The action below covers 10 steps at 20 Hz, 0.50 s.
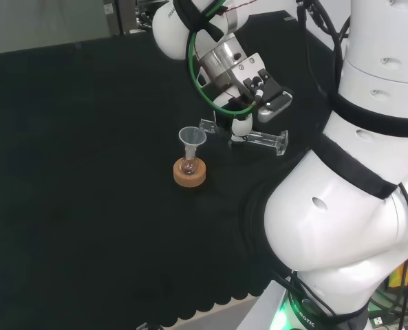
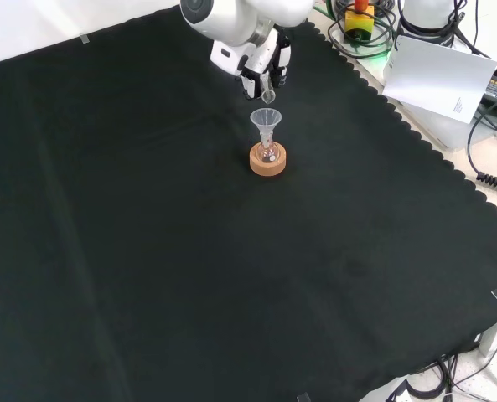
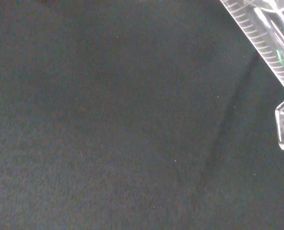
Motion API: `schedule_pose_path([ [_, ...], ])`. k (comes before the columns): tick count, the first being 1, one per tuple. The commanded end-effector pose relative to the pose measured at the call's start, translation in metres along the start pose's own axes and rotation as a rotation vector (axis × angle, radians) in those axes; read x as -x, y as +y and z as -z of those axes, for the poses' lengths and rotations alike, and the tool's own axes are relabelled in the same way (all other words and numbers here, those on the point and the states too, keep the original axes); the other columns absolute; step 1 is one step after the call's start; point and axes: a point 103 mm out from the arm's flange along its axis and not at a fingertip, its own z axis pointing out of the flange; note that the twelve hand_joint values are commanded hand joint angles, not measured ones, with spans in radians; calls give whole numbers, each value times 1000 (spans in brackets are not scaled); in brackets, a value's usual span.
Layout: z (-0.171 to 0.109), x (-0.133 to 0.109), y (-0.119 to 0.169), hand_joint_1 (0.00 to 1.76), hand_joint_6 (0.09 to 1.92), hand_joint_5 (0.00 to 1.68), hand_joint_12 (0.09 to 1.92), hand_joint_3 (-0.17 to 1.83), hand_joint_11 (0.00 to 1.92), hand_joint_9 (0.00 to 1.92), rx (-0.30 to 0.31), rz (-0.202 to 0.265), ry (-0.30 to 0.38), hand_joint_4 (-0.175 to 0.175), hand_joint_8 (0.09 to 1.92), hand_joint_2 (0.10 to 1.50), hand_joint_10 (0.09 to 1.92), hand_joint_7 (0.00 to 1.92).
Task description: Pour the water from the graduated cylinder into the round-bottom flask.
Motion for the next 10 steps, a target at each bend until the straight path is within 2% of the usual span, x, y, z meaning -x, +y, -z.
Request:
schedule_pose_path([
  [1, 4, 2, -1, 1262, 970, 999, 822, -1, 1177, 1373, -42, -11, -16, -175, 958, 1101, 109, 1026],
  [10, 5, 5, -2, 1262, 972, 998, 819, 0, 1179, 1374, -74, -1, -36, -175, 960, 1102, 105, 1025],
])
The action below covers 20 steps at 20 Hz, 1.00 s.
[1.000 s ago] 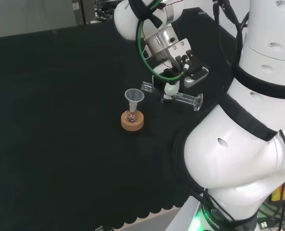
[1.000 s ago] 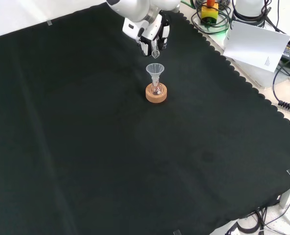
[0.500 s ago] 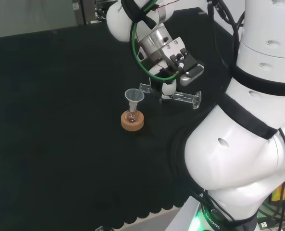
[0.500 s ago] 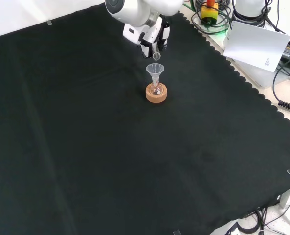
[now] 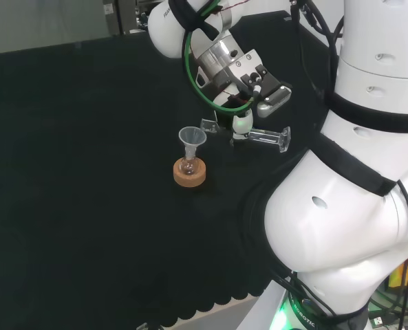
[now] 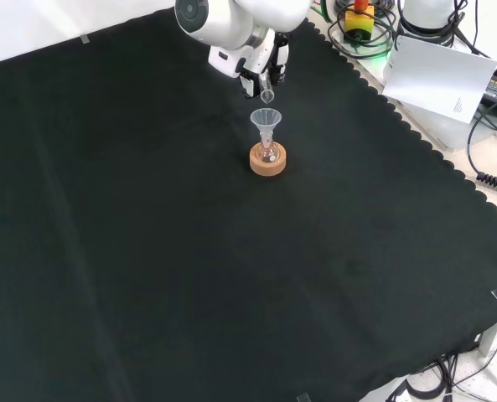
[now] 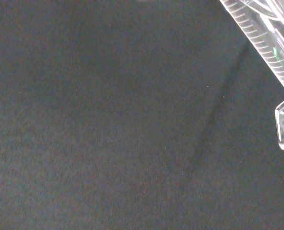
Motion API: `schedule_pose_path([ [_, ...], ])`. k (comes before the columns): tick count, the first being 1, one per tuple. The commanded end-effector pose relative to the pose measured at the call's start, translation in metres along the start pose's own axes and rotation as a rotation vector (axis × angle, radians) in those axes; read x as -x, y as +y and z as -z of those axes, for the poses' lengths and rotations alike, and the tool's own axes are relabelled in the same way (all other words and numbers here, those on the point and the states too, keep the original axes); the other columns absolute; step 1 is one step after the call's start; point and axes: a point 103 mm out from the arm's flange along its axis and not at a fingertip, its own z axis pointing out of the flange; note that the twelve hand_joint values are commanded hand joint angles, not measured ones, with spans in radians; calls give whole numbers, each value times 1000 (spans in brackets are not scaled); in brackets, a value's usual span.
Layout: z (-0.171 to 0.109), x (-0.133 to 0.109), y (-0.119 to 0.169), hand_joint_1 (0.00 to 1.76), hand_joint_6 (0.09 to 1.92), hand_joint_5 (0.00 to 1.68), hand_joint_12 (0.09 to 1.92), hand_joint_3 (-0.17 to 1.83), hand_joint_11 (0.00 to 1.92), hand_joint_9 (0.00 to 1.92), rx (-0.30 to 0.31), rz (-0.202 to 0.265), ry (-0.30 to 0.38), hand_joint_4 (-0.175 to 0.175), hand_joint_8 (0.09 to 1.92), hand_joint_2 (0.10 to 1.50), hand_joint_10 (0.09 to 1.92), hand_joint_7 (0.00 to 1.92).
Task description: Pour the water from the graduated cylinder into the round-bottom flask.
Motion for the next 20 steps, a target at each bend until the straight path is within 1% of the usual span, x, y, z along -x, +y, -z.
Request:
schedule_pose_path([
  [1, 1, 0, 0, 1262, 972, 998, 819, 0, 1179, 1374, -24, 1, -17, -175, 960, 1102, 104, 1025],
  [4, 1, 0, 1, 1262, 972, 998, 818, 0, 1180, 1375, -40, 1, -23, -175, 960, 1102, 103, 1024],
  [9, 5, -5, 2, 1262, 973, 997, 816, 0, 1180, 1376, -59, -7, -46, -175, 961, 1102, 101, 1024],
  [15, 6, -7, 2, 1262, 973, 997, 814, 0, 1179, 1377, -74, -26, -74, -175, 961, 1102, 99, 1024],
  [17, 8, -8, 2, 1262, 973, 997, 813, 0, 1179, 1377, -80, -36, -93, -175, 961, 1102, 98, 1024],
  [20, 12, -9, 0, 1262, 973, 997, 813, 0, 1179, 1378, -84, -45, -99, -175, 961, 1102, 97, 1024],
])
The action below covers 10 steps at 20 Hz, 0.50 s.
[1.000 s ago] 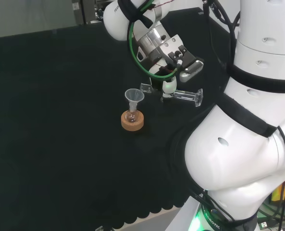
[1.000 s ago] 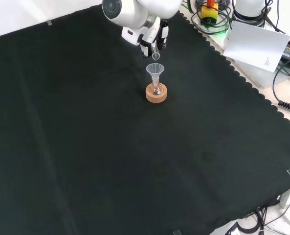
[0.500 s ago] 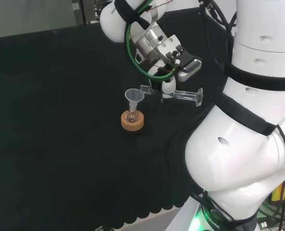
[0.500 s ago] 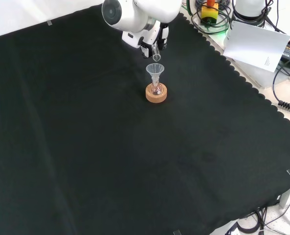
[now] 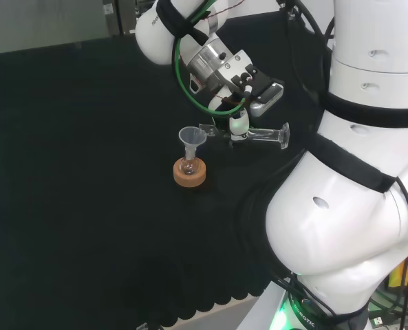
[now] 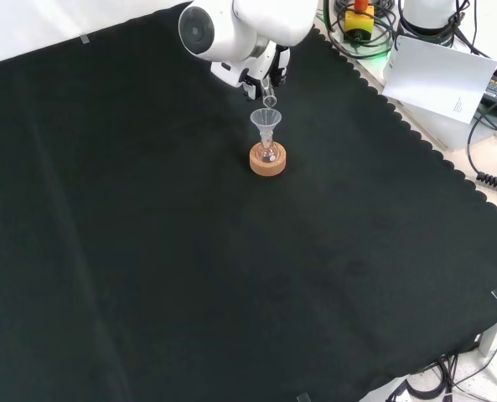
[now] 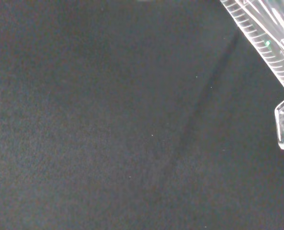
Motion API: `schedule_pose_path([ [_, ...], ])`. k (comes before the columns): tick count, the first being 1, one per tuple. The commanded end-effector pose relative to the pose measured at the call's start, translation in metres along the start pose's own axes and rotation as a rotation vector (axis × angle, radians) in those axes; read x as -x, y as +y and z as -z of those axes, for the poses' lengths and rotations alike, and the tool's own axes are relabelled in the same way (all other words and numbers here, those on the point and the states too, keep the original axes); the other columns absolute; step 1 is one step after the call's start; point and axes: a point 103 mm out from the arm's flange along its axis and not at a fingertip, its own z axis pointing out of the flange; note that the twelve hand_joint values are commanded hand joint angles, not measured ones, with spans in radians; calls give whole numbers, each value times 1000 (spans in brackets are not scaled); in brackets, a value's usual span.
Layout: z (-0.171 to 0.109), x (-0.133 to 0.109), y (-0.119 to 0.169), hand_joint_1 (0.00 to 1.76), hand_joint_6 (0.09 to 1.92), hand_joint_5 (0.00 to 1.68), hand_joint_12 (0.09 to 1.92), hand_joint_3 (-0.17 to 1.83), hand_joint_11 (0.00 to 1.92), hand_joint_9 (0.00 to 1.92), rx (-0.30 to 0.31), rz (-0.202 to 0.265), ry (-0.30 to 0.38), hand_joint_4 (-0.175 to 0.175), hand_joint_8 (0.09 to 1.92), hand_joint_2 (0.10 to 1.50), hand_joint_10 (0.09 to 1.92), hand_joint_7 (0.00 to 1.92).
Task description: Pour the water from the graduated cylinder into the round-bottom flask.
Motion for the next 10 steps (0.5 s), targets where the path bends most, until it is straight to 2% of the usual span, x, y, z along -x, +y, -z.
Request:
schedule_pose_path([
  [1, 6, -3, -3, 1262, 973, 997, 813, 0, 1179, 1378, -9, -15, -13, -175, 961, 1102, 96, 1024],
  [10, 15, -11, -2, 1262, 976, 994, 811, 0, 1180, 1380, -54, -44, -37, -175, 964, 1103, 93, 1022],
])
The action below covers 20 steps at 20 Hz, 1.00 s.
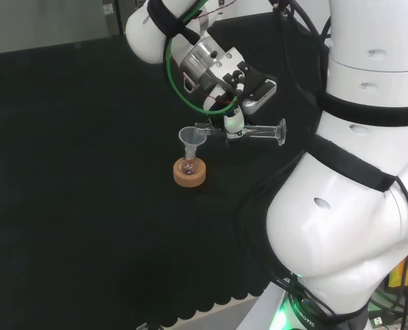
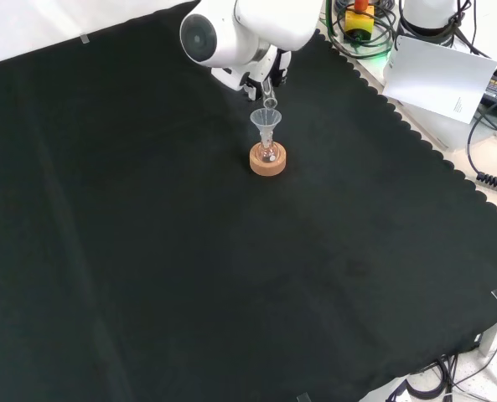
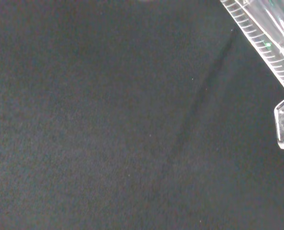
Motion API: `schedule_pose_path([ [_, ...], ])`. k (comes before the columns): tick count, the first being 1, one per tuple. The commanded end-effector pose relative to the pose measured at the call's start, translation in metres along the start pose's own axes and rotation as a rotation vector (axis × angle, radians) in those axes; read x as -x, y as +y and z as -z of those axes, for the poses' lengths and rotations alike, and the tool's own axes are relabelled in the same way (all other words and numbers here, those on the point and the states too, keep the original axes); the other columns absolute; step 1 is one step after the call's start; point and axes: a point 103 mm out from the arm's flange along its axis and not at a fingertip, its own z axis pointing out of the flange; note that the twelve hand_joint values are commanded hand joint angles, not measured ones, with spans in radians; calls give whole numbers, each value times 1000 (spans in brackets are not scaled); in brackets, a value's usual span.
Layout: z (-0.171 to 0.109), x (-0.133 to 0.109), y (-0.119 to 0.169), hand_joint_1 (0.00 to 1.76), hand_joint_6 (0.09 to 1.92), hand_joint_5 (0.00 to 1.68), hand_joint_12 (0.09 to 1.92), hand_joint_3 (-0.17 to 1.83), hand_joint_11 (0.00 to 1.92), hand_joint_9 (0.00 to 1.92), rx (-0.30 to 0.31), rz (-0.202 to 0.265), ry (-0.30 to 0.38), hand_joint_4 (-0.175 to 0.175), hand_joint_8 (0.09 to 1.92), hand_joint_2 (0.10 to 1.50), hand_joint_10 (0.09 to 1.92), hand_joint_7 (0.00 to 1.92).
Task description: Pour the water from the graduated cylinder into the round-bottom flask.
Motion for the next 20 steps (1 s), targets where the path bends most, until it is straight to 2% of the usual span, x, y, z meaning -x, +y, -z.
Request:
schedule_pose_path([
  [1, 4, -3, -1, 1262, 977, 994, 811, 0, 1181, 1380, -27, -17, -15, -175, 964, 1103, 93, 1022],
  [20, 14, -2, -10, 1260, 986, 988, 808, 1, 1184, 1384, -40, -65, -90, -175, 973, 1106, 87, 1017],
])
